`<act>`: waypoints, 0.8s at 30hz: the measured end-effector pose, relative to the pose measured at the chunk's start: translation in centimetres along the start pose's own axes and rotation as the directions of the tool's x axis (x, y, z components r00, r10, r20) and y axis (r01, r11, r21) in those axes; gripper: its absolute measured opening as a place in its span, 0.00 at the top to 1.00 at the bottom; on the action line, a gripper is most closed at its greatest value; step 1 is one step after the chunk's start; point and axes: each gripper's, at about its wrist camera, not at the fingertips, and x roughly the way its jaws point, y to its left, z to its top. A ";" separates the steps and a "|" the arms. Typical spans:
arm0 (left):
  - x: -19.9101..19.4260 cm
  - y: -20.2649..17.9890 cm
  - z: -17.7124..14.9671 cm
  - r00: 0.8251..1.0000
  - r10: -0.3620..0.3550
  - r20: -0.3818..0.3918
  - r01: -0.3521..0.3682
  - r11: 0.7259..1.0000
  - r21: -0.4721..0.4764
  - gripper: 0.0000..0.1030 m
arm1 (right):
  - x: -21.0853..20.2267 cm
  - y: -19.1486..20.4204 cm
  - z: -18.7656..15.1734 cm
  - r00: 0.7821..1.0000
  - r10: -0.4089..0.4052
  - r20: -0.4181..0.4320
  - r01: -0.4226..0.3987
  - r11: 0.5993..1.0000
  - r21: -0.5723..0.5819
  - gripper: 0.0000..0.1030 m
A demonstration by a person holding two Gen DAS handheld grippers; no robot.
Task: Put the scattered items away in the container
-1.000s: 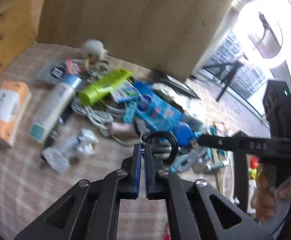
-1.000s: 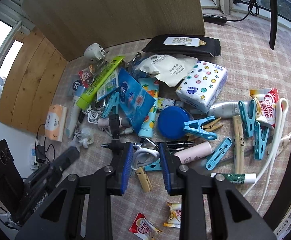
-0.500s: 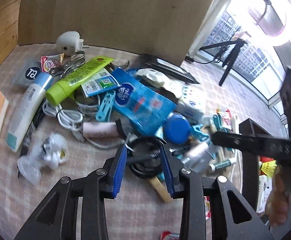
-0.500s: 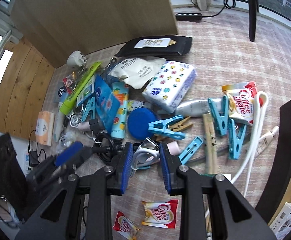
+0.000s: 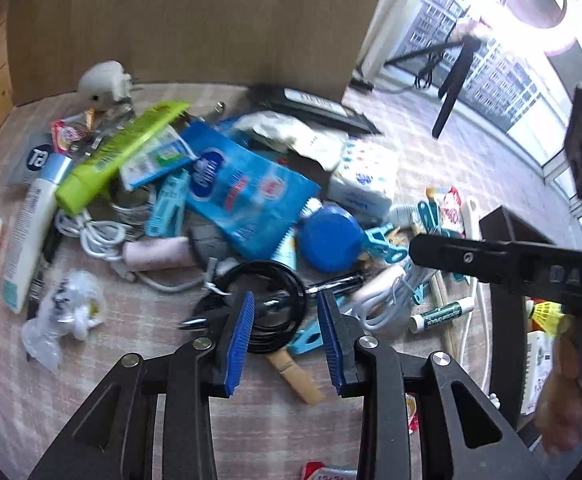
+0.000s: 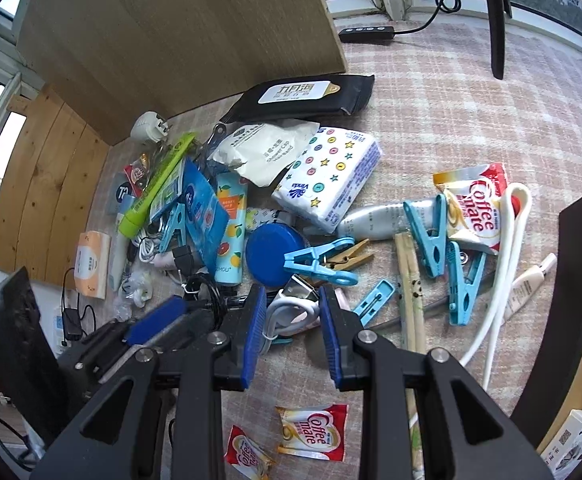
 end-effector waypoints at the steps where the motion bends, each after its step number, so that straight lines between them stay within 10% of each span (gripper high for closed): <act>1: 0.4 -0.2 0.1 1.000 0.013 -0.010 -0.013 1.000 0.000 0.71 | 0.0 -0.1 0.0 1.000 0.000 0.001 0.000 1.000 0.001 0.74; 12: 1.3 -1.4 1.1 0.988 0.157 -0.005 -0.156 0.984 0.082 0.81 | 0.4 -0.9 -0.1 1.000 0.005 -0.006 -0.005 1.000 0.008 0.74; 24: -3.0 4.6 -0.3 0.998 -0.050 0.028 0.053 0.993 -0.102 0.94 | -0.1 -0.7 -0.2 1.000 0.025 0.001 -0.025 1.000 0.011 0.74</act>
